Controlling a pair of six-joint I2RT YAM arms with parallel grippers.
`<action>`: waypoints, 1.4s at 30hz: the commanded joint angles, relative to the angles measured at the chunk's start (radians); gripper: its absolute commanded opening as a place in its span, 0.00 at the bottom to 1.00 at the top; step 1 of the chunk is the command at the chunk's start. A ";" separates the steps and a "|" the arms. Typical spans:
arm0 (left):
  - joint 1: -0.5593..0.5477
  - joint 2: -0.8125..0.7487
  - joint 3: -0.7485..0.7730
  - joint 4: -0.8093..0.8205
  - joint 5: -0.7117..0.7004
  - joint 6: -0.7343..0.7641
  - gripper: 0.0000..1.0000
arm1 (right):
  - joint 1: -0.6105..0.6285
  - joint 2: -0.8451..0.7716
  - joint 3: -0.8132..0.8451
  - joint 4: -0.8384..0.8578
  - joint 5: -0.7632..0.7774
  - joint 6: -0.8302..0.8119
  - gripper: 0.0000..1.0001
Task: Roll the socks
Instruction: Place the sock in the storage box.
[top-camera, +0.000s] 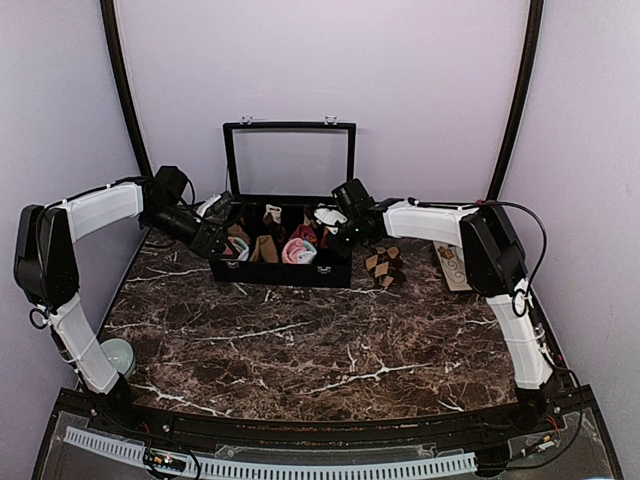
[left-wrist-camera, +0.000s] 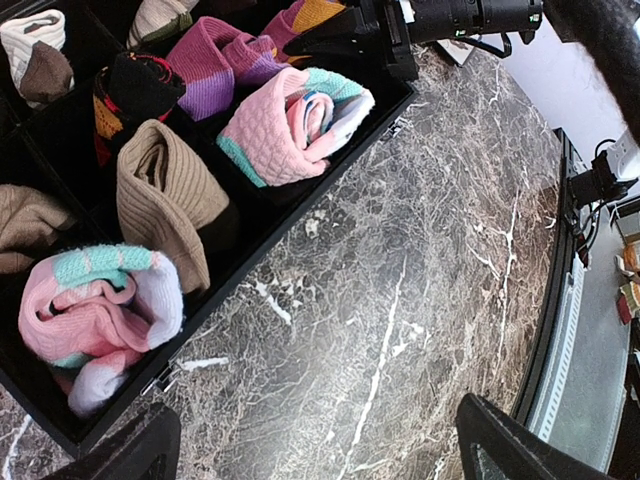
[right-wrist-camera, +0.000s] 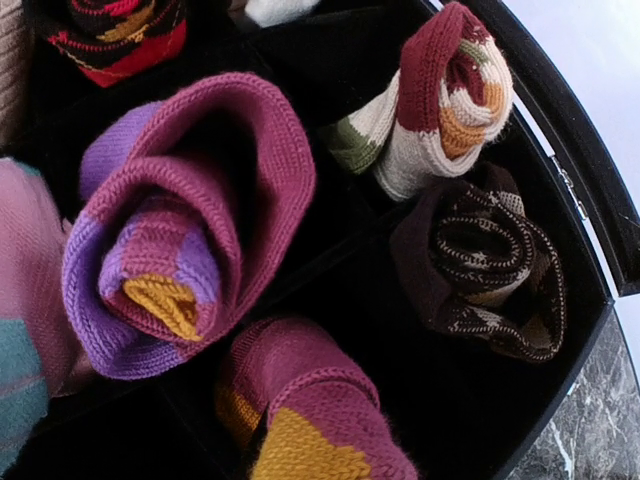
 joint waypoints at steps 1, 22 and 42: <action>0.005 -0.044 0.000 0.001 0.007 -0.014 0.99 | 0.003 0.011 0.040 -0.026 -0.042 0.031 0.00; 0.007 -0.035 0.024 -0.016 0.020 -0.009 0.99 | -0.036 -0.182 -0.030 -0.033 -0.180 0.170 0.86; 0.013 -0.039 0.033 -0.020 0.009 -0.004 0.99 | -0.106 -0.129 -0.113 0.064 -0.219 0.297 0.26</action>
